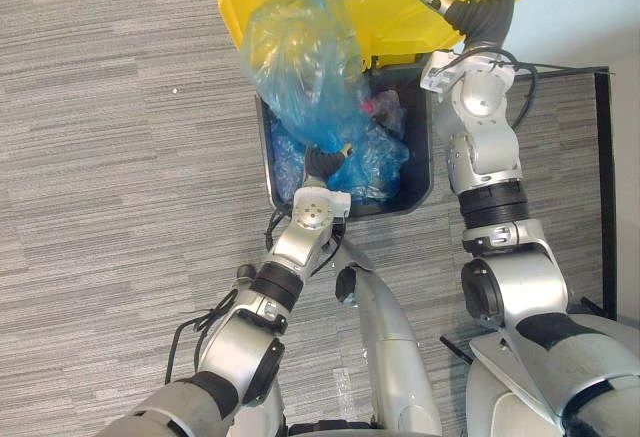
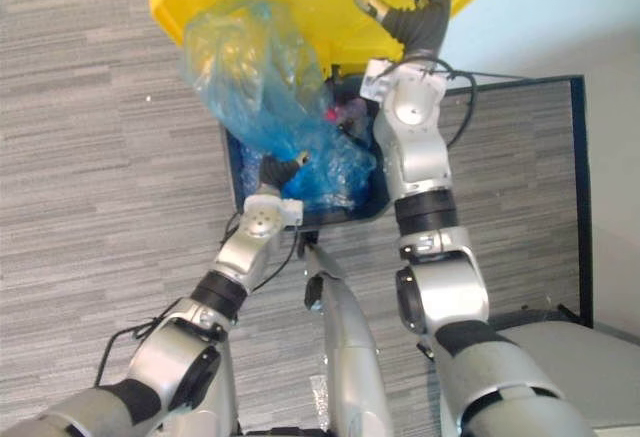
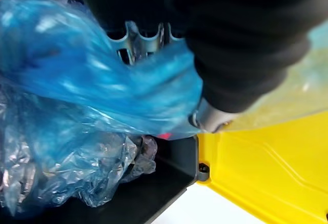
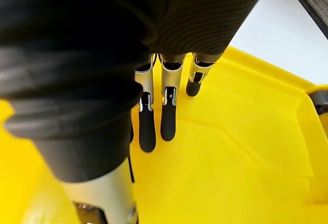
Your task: Gather rubbish on tea table into small bin, then transfer packed bag to large trash can.
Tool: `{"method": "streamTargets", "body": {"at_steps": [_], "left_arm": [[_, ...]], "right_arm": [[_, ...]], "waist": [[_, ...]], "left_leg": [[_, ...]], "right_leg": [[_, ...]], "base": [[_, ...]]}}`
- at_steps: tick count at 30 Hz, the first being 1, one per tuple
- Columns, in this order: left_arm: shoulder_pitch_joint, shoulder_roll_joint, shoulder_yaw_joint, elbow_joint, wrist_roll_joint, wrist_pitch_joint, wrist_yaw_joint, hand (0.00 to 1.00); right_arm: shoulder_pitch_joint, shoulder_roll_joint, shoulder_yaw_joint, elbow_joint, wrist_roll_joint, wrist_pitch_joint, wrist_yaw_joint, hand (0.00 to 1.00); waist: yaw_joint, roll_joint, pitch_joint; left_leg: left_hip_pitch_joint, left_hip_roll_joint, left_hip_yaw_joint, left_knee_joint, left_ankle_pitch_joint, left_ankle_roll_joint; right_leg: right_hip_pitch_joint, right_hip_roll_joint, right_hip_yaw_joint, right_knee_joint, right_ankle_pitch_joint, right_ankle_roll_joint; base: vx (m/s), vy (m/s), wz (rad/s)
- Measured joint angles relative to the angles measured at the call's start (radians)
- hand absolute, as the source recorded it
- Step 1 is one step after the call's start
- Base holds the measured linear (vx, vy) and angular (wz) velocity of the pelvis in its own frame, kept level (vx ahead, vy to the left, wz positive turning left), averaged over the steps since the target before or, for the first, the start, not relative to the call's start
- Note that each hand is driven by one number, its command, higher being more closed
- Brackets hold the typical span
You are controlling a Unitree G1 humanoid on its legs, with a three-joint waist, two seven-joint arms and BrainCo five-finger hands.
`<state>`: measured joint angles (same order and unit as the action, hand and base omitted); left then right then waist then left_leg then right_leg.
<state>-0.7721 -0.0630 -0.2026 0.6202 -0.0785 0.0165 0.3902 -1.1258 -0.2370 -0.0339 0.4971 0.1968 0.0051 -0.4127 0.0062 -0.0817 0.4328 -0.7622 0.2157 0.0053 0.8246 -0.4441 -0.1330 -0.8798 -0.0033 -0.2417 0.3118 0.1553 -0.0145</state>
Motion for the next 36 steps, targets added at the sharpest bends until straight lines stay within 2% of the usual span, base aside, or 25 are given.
{"method": "streamTargets", "body": {"at_steps": [7,10,17,21,24,25,26,27,28,29,30,31,32,33,34,35,36], "left_arm": [[0.022,0.019,0.011,-0.003,0.020,0.000,-0.002,0.00],[0.082,0.019,0.019,-0.039,0.035,0.000,-0.003,0.00],[0.301,0.032,0.070,-0.118,0.056,0.000,-0.025,0.00],[0.454,0.035,0.123,-0.143,0.055,-0.001,-0.027,0.00],[0.576,0.027,0.170,-0.136,0.055,-0.001,-0.046,0.00],[0.610,0.025,0.183,-0.133,0.054,0.000,-0.051,0.00],[0.636,0.023,0.200,-0.130,0.054,0.002,-0.057,0.00],[0.659,0.016,0.233,-0.121,0.055,0.005,-0.068,0.00],[0.689,0.009,0.271,-0.097,0.055,0.010,-0.069,0.00],[0.718,0.009,0.296,-0.073,0.054,0.015,-0.072,0.00],[0.733,0.009,0.304,-0.066,0.054,0.019,-0.074,0.00],[0.764,0.011,0.337,-0.039,0.054,0.024,-0.084,0.00],[0.772,0.006,0.357,-0.016,0.054,0.031,-0.090,0.00],[0.811,-0.003,0.384,0.019,0.055,0.036,-0.106,0.00],[0.828,-0.005,0.400,0.028,0.055,0.038,-0.108,0.00],[0.839,-0.005,0.409,0.046,0.055,0.039,-0.109,0.00],[0.849,0.001,0.425,0.083,0.054,0.040,-0.109,0.00]], "right_arm": [[0.043,0.002,0.020,0.000,-0.006,0.001,0.023,0.00],[0.103,0.014,0.027,0.000,-0.048,0.003,0.044,0.00],[0.356,0.101,0.026,-0.012,-0.121,0.017,0.083,0.00],[0.540,0.162,0.018,-0.037,-0.161,0.025,0.100,0.00],[0.737,0.211,0.014,-0.068,-0.201,0.026,0.123,0.00],[0.804,0.228,0.013,-0.073,-0.206,0.026,0.130,0.00],[0.872,0.245,0.012,-0.080,-0.210,0.027,0.140,0.00],[0.943,0.260,0.011,-0.086,-0.229,0.027,0.152,0.00],[1.018,0.275,0.009,-0.077,-0.238,0.028,0.163,0.00],[1.073,0.287,0.006,-0.050,-0.239,0.026,0.175,0.00],[1.092,0.290,0.005,-0.039,-0.242,0.026,0.178,0.00],[1.147,0.304,-0.002,0.000,-0.253,0.020,0.186,0.00],[1.155,0.300,-0.005,0.032,-0.268,0.018,0.196,0.00],[1.157,0.290,-0.049,0.093,-0.278,0.015,0.200,0.00],[1.168,0.297,-0.069,0.120,-0.279,0.013,0.199,0.00],[1.197,0.296,-0.093,0.168,-0.286,0.014,0.202,0.00],[1.229,0.304,-0.122,0.248,-0.304,0.023,0.199,0.00]], "waist": [[0.007,0.001,0.000],[0.010,0.001,-0.001],[0.056,0.005,-0.003],[0.062,0.011,-0.004],[0.062,0.024,-0.023],[0.062,0.025,-0.044],[0.061,0.026,-0.056],[0.060,0.037,-0.076],[0.051,0.038,-0.091],[0.050,0.030,-0.119],[0.049,0.026,-0.135],[0.045,0.015,-0.173],[0.051,0.023,-0.190],[0.067,0.067,-0.220],[0.051,0.057,-0.225],[0.047,0.036,-0.239],[0.060,0.009,-0.265]], "left_leg": [[0.032,-0.002,0.007,0.004,-0.001,0.001],[0.072,-0.003,0.007,0.004,-0.005,0.008],[0.210,-0.020,0.008,-0.017,-0.008,0.014],[0.321,-0.044,0.020,-0.051,-0.007,0.020],[0.412,-0.063,0.031,-0.097,0.003,0.036],[0.428,-0.070,0.035,-0.117,0.010,0.038],[0.455,-0.072,0.037,-0.161,0.037,0.033],[0.482,-0.055,0.048,-0.235,0.091,0.021],[0.532,-0.052,0.046,-0.317,0.142,0.000],[0.567,-0.048,0.041,-0.355,0.157,-0.015],[0.570,-0.050,0.041,-0.355,0.156,-0.015],[0.569,-0.059,0.043,-0.353,0.150,-0.013],[0.572,-0.060,0.042,-0.369,0.154,-0.003],[0.588,-0.002,0.086,-0.446,0.186,0.028],[0.623,-0.005,0.109,-0.481,0.211,-0.013],[0.648,-0.026,0.120,-0.508,0.226,-0.023],[0.659,-0.037,0.134,-0.517,0.227,-0.026]], "right_leg": [[0.019,-0.005,0.001,0.021,0.001,-0.002],[0.056,-0.008,0.000,0.032,-0.015,-0.004],[0.177,-0.020,0.009,0.048,-0.035,-0.012],[0.255,-0.048,0.018,0.081,-0.065,-0.005],[0.325,-0.061,0.032,0.075,-0.073,0.013],[0.334,-0.064,0.039,0.057,-0.068,0.028],[0.360,-0.064,0.043,0.015,-0.078,0.061],[0.360,-0.068,0.034,0.033,-0.128,0.091],[0.339,-0.089,0.052,0.248,-0.170,-0.007],[0.364,-0.103,0.081,0.407,-0.221,-0.004],[0.382,-0.107,0.095,0.419,-0.252,0.004],[0.444,-0.081,0.102,0.308,-0.310,0.038],[0.483,-0.055,0.102,0.193,-0.306,0.020],[0.477,-0.018,0.103,0.251,-0.290,0.029],[0.468,-0.061,0.100,0.418,-0.350,-0.010],[0.508,-0.122,0.115,0.484,-0.394,0.014],[0.594,-0.120,0.138,0.359,-0.478,0.088]], "base": [[-0.04,-0.038,-0.02],[-0.05,-0.038,0.04],[-0.07,-0.044,0.04],[-0.09,-0.035,0.06],[-0.07,-0.001,0.02],[-0.03,0.003,-0.05],[-0.05,-0.020,-0.06],[-0.02,-0.075,0.11],[0.02,-0.124,0.21],[0.06,-0.134,0.25],[0.08,-0.114,0.14],[0.05,-0.081,-0.06],[0.02,-0.073,-0.64],[0.00,-0.066,-0.70],[0.05,-0.091,-0.53],[0.06,-0.156,-0.14],[0.06,-0.164,-0.20]]}}
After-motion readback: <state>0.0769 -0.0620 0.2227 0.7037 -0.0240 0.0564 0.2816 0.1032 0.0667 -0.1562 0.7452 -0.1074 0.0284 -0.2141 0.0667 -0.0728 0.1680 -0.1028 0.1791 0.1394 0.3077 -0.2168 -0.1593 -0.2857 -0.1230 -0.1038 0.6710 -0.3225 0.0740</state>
